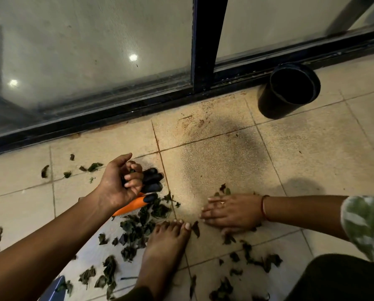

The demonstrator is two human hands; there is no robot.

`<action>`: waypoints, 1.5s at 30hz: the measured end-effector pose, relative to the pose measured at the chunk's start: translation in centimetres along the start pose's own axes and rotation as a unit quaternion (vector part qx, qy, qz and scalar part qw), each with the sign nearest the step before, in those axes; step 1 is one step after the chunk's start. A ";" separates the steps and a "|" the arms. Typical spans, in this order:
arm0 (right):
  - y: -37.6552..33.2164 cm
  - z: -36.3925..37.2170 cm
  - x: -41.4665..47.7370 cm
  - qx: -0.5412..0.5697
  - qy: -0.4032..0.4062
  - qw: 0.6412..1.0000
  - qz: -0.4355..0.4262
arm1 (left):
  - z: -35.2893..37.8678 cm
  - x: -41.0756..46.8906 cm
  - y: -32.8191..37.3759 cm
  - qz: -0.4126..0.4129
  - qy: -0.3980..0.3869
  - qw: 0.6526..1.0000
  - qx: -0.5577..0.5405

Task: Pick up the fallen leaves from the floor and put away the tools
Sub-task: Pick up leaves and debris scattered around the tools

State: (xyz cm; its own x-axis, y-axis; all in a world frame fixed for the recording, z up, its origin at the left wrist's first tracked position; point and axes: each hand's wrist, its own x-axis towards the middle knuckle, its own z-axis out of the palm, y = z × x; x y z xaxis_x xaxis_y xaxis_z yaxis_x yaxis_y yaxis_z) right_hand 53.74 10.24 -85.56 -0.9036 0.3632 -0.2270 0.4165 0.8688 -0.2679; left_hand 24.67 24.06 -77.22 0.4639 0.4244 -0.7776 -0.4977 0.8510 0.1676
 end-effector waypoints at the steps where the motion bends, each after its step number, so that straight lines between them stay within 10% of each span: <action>1: 0.0 0.0 -0.4 -0.009 0.015 1.000 0.005 | -0.1 -0.3 -0.1 0.000 0.008 1.000 0.006; 10: 0.9 -3.6 13.2 0.117 0.149 0.956 0.225 | 1.3 -1.1 -0.3 0.020 0.014 1.000 0.007; 19: 1.3 -2.6 6.6 0.025 0.116 0.988 0.102 | 2.4 0.7 -0.5 0.003 0.068 0.997 0.032; 32: -1.9 -2.3 13.1 0.059 0.311 0.913 0.257 | 7.6 5.9 -0.5 -0.086 0.023 0.982 0.168; 37: -1.9 -2.9 15.0 0.020 0.181 0.935 0.305 | 10.0 7.7 -0.4 -0.078 -0.009 0.985 0.152; 45: -4.1 1.0 1.8 0.028 0.233 0.880 0.413 | 13.6 13.1 -8.6 -0.179 -0.033 0.951 0.250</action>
State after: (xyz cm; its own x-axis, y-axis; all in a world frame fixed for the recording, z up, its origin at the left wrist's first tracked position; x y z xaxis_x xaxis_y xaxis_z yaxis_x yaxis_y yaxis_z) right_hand 50.54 7.03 -85.84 -0.2270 0.9731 0.0398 0.9431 0.2298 -0.2401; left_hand 44.97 26.45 -80.61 0.5918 0.0848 -0.8016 0.1028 0.9784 0.1794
